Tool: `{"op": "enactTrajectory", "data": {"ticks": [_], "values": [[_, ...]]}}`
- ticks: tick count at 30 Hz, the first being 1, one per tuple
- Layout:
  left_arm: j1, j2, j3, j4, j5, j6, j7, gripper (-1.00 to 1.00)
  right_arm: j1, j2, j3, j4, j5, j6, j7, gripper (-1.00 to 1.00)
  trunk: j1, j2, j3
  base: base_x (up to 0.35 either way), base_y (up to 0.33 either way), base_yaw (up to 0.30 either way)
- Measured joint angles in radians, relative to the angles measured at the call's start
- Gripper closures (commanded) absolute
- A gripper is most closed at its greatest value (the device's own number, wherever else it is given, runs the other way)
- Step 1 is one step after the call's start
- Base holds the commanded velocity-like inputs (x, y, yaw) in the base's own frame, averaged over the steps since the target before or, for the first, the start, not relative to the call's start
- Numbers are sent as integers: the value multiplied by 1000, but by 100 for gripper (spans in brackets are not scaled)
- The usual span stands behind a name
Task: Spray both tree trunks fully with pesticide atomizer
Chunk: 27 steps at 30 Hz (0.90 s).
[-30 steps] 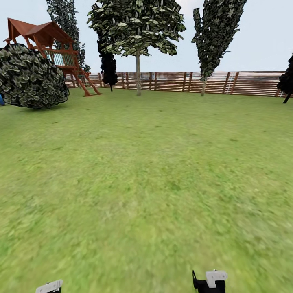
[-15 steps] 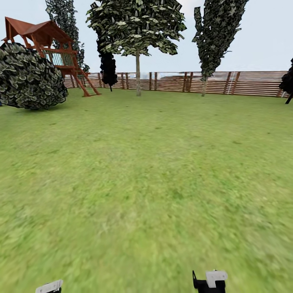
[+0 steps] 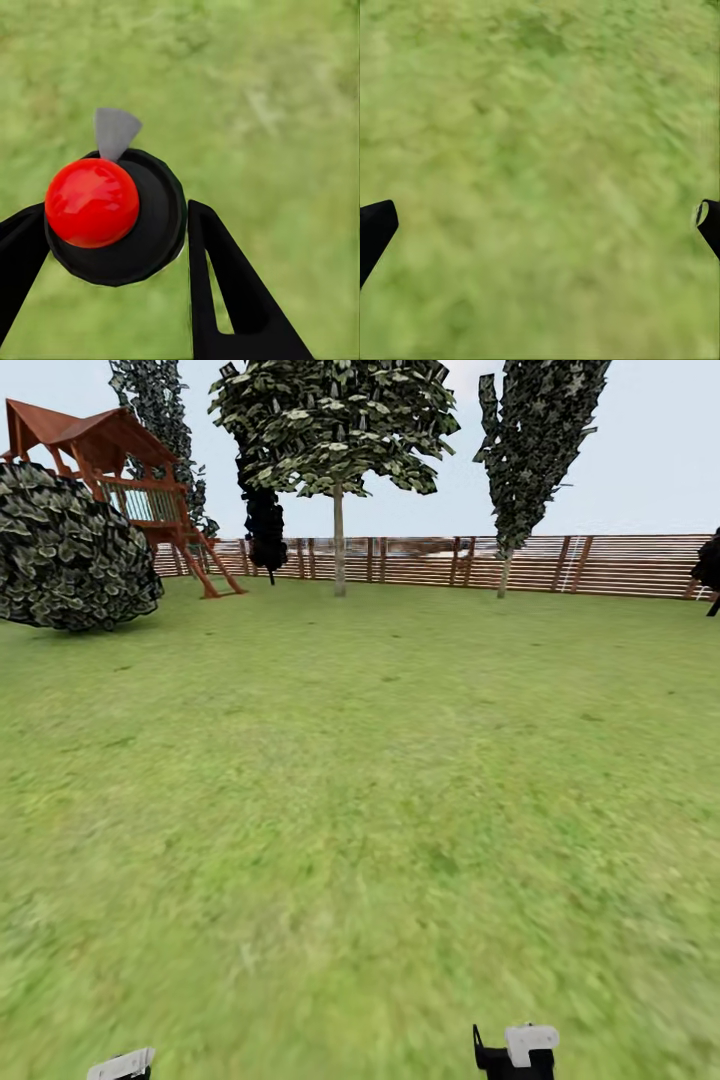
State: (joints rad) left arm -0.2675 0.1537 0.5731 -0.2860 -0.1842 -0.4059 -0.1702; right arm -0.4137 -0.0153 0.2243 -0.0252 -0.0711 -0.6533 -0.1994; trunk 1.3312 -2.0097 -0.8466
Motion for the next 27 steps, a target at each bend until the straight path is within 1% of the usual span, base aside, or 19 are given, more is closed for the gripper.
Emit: {"op": "enactTrajectory", "data": {"ticks": [27], "values": [[0,1,1,0,2,1,0,100,0,0,0,0,0,0,0,-100,0,0,0,338,0,0]]}}
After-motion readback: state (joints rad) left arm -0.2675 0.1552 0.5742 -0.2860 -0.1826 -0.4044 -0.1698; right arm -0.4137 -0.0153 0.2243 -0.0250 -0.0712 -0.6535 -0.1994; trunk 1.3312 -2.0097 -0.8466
